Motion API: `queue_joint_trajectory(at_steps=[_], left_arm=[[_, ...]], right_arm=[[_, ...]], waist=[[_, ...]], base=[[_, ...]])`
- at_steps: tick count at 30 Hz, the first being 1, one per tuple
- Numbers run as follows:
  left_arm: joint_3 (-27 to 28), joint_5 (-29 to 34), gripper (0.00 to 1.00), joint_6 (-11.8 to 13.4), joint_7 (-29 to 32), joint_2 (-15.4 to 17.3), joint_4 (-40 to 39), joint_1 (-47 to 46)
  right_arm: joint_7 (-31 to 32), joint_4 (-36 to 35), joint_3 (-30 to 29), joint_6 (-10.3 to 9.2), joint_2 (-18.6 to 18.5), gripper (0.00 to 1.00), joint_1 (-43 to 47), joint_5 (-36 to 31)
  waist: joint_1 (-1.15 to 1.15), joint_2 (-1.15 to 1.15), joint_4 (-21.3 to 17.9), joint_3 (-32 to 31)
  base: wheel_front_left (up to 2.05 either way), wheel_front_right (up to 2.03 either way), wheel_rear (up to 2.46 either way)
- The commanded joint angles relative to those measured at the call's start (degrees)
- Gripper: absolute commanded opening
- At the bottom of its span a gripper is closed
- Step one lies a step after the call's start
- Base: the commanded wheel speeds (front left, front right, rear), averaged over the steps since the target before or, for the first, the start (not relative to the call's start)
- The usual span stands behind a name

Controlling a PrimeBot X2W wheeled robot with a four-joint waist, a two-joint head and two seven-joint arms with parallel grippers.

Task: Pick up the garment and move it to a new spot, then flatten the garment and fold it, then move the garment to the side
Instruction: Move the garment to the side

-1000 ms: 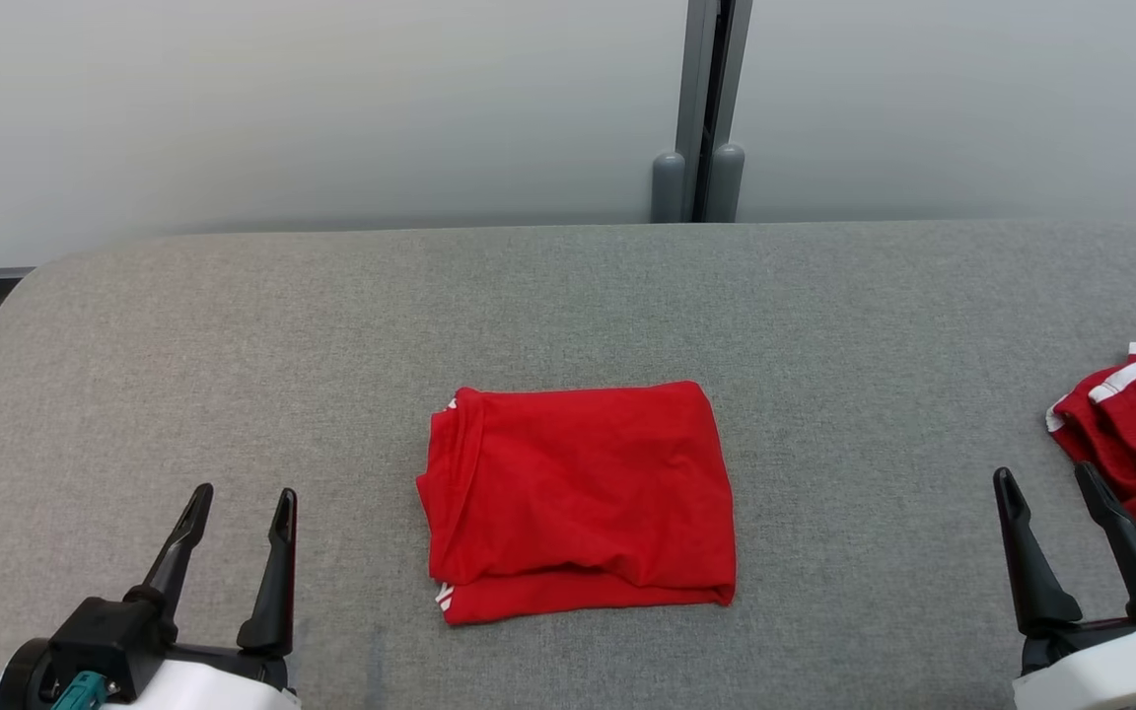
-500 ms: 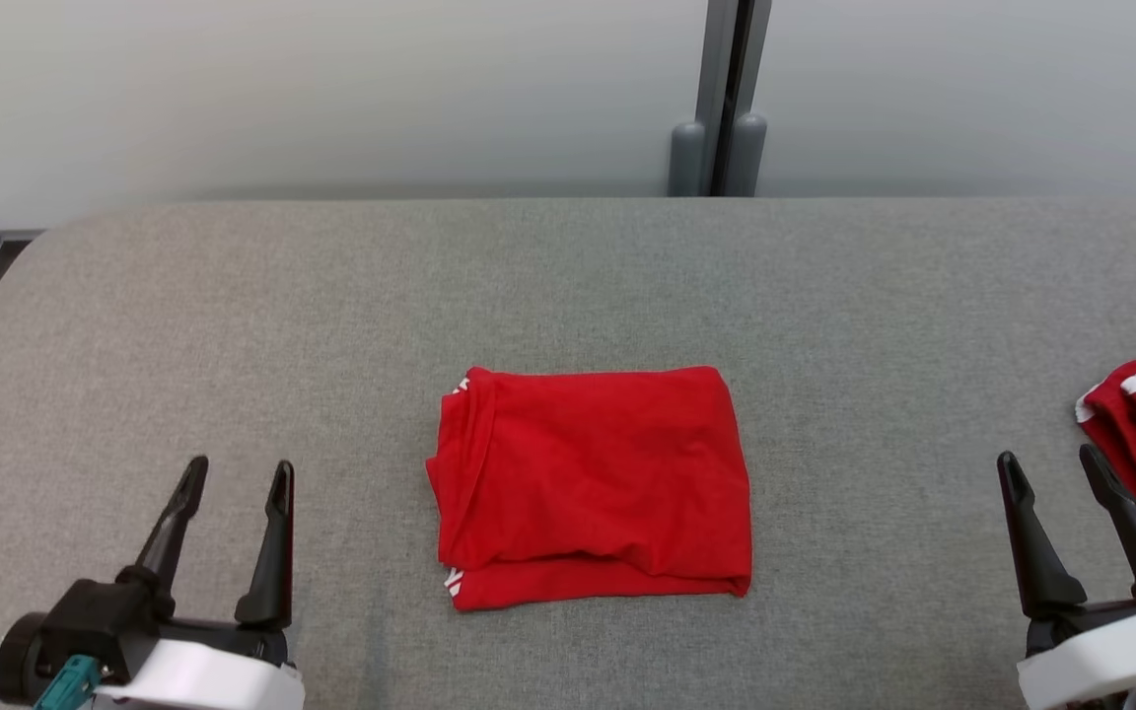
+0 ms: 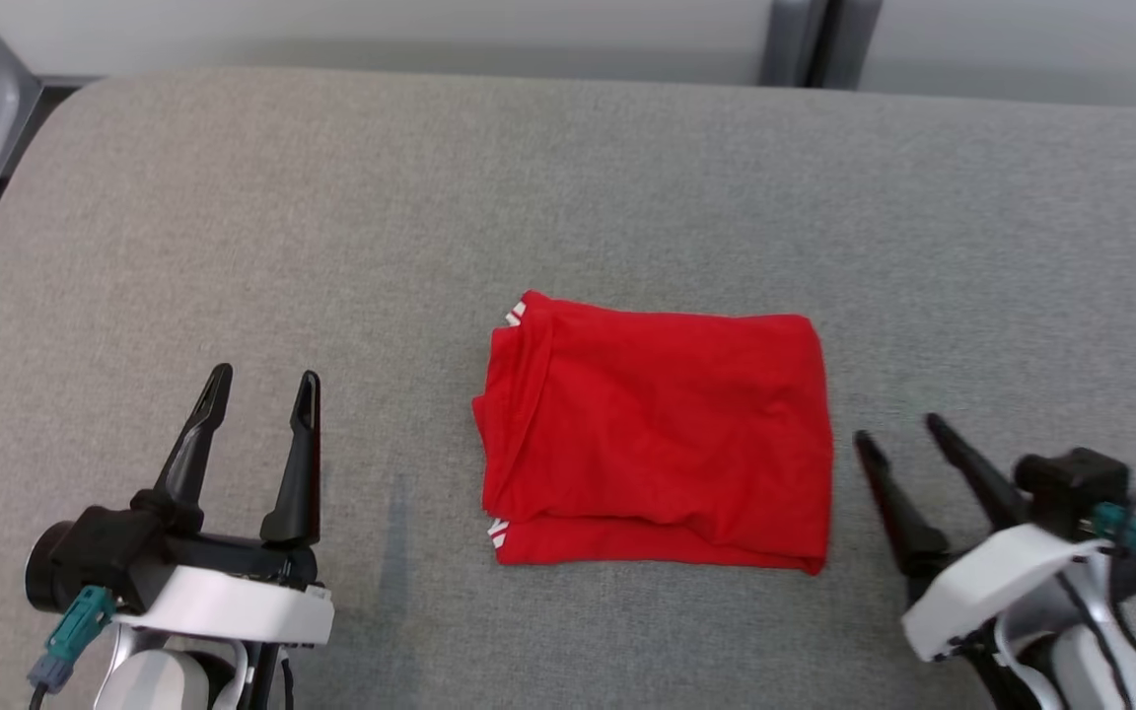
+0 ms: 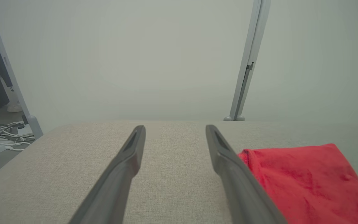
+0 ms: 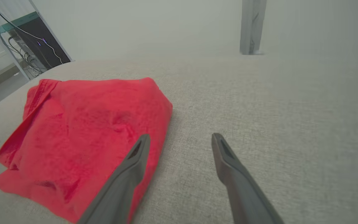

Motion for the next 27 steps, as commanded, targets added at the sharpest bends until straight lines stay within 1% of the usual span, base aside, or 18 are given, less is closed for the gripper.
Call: queue_joint_trajectory(at_steps=[1, 3, 7, 12, 13, 14, 15, 16, 22, 25, 26, 27], left_arm=[[0.0, -0.2, 1.00, -0.2, -0.5, 0.0, 0.5, -1.3], [0.0, -0.3, 1.00, -0.5, -0.8, -0.1, 1.3, -2.0], [0.1, -0.4, 1.00, -0.7, -1.4, -0.3, 2.3, -3.3], [0.2, -0.1, 1.00, -1.1, -1.6, -0.2, 2.9, -4.2], [0.2, 0.0, 1.00, -1.1, -1.7, -0.1, 3.1, -4.4], [0.2, 0.1, 1.00, -1.2, -1.7, -0.1, 3.1, -4.3], [0.1, 0.1, 1.00, -1.2, -1.8, 0.0, 3.3, -4.2], [0.1, 0.2, 1.00, -1.3, -1.8, 0.0, 3.4, -4.0], [0.4, 0.6, 1.00, -1.2, -1.9, 0.3, 3.4, -3.4], [0.6, 0.7, 1.00, -1.0, -1.9, 0.8, 2.9, -2.9], [0.6, 0.7, 1.00, -1.0, -1.9, 0.8, 2.9, -2.9], [0.9, 0.8, 1.00, -0.8, -1.9, 1.2, 2.5, -2.6]], right_arm=[[0.2, 1.2, 1.5, 0.12, -0.6, 1.00, -1.4, 0.7], [0.3, 3.5, 4.9, 0.12, -0.6, 1.00, -3.2, 2.8], [1.2, 8.3, 8.9, 0.11, -1.5, 1.00, -6.2, 5.8], [5.7, 13.1, 14.6, 0.07, -2.7, 1.00, -8.5, 10.4], [6.3, 13.5, 15.6, 0.07, -2.9, 0.77, -8.9, 11.3], [6.5, 13.7, 16.7, 0.07, -3.1, 0.35, -9.2, 12.4], [6.5, 13.7, 17.2, 0.08, -3.6, 0.35, -9.6, 13.1], [6.3, 13.7, 17.7, 0.06, -4.2, 0.00, -10.0, 13.7], [3.3, 12.7, 18.9, -0.17, -7.8, 0.00, -11.9, 14.8], [2.9, 11.6, 19.5, -0.16, -9.4, 0.00, -12.0, 13.7], [2.9, 11.6, 19.5, -0.16, -9.4, 0.00, -12.0, 13.7], [2.5, 10.2, 19.5, -0.14, -11.1, 0.00, -11.8, 12.3]], waist=[[0.00, 0.00, 1.7, 2.1], [0.00, 0.00, 1.9, 2.8], [0.00, 0.00, 2.3, 3.9], [0.00, 0.00, 2.2, 4.7], [0.00, 0.00, 2.1, 4.7], [0.00, 0.00, 2.0, 4.7], [0.00, 0.00, 1.8, 4.6], [0.00, 0.00, 1.6, 4.6], [0.00, 0.00, -0.6, 3.8], [0.00, 0.00, -2.4, 3.3], [0.00, 0.00, -2.4, 3.3], [0.00, 0.00, -4.0, 2.9]], base=[[0.00, 0.00, 0.00], [0.00, 0.00, 0.00], [0.00, 0.00, 0.00], [0.00, 0.00, 0.00], [0.00, 0.00, 0.00], [0.00, 0.00, 0.00], [0.00, 0.00, 0.00], [0.00, 0.00, 0.00], [0.00, 0.00, 0.00], [0.00, 0.00, 0.00], [0.00, 0.00, 0.00], [0.00, 0.00, 0.00]])
